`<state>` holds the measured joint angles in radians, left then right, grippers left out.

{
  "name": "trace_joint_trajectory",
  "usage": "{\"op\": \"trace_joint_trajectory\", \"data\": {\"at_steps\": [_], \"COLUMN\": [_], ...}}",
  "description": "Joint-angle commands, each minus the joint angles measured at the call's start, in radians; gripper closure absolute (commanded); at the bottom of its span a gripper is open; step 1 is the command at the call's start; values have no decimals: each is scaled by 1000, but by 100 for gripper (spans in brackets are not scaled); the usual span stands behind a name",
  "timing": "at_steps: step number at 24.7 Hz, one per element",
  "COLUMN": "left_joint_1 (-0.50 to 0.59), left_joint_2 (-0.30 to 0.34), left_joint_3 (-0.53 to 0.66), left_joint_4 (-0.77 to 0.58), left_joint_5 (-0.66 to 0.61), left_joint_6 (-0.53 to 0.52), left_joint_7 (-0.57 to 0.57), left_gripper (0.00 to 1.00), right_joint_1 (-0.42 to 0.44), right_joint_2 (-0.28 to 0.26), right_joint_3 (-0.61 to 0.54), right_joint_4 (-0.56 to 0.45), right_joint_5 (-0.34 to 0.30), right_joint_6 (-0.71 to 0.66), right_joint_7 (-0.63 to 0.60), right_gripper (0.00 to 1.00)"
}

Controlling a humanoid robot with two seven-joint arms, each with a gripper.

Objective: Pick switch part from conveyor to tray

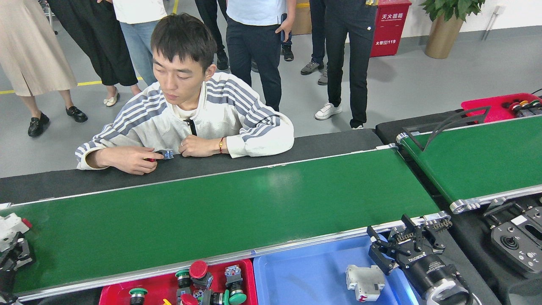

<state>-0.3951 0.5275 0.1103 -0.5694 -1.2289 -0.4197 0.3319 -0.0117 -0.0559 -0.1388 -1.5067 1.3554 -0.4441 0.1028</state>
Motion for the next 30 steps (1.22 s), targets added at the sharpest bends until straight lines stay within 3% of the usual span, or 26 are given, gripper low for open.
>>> {"op": "trace_joint_trajectory", "data": {"at_steps": [1,8,12,15,18,20,22,23,30], "left_joint_1": [44,334,395,381,375,374,383,392,441], "left_joint_2": [-6,-136,-219,-294,-423,-514,-558,-560,-567], "left_joint_3": [2,-104,-302,-463,-600,-600,-598,-600,-529], "left_joint_4": [-159,-859,-1093,-1136,-1135,-1132,-1133,-1136,-1138], "left_joint_5": [3,-1,-21,-107,-293,-368,-403,-403,-397], "left_joint_6": [-100,-214,-215,-220,-214,-209,-200,-189,-131], "left_joint_7": [-2,-102,-171,-183,-206,-254,-286,-286,-286], "left_gripper": [85,85,83,82,73,48,5,0,0], "right_joint_1": [-7,12,108,223,256,256,256,254,245], "right_joint_2": [-4,-4,-2,1,-1,-1,1,1,1], "right_joint_3": [-25,-150,-239,-300,-312,-317,-317,-315,-315], "right_joint_4": [-13,-27,-129,-225,-234,-231,-230,-228,-228], "right_joint_5": [-4,-4,-4,-53,-79,-79,-79,-79,-79], "right_joint_6": [18,33,30,27,31,33,33,33,28], "right_joint_7": [-5,-5,-11,-12,-11,-11,-9,-9,-9], "right_gripper": [1,1,1,1,1,1,1,1,1]}}
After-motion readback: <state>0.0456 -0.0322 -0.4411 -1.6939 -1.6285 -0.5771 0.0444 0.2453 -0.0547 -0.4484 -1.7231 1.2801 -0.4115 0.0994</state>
